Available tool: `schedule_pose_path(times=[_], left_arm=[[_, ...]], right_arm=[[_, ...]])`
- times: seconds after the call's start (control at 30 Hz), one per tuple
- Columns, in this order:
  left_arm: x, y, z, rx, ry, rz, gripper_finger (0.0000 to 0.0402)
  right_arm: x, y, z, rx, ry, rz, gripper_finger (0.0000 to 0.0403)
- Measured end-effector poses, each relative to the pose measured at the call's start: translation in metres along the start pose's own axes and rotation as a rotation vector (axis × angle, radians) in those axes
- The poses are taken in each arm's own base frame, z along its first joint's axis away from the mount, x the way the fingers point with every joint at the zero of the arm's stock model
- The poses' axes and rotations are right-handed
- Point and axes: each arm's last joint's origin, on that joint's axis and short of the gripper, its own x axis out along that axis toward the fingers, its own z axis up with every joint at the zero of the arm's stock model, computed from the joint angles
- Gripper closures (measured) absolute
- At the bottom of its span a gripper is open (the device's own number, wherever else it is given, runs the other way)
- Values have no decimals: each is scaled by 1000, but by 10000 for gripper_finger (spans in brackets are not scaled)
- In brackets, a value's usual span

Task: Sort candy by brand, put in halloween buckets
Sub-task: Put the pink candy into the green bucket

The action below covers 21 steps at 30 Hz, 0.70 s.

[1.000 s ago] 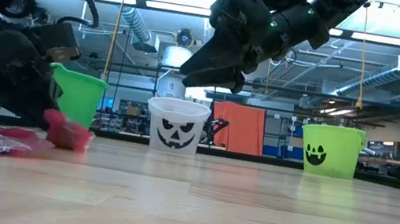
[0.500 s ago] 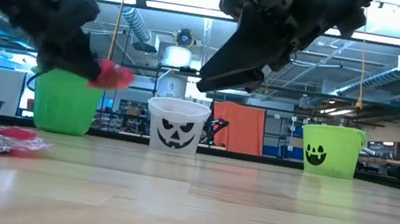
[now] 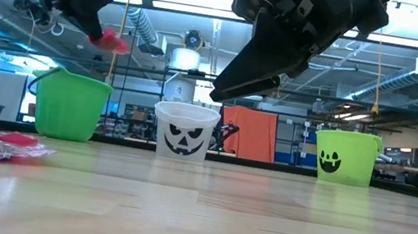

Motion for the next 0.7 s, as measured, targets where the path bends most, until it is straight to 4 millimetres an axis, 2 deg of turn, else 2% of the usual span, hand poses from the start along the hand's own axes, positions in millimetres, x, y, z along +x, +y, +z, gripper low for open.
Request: schedule_pose_path(times=[0.4,0.5,0.7], left_arm=[[20,45,2,-96,104,371,384],[23,50,5,-99,108,399,362],[27,56,4,-128,162,390,284]], right_arm=[[0,0,0,-1,-3,-14,238],[0,0,0,-1,-3,-14,238],[0,0,0,-1,-3,-14,238]])
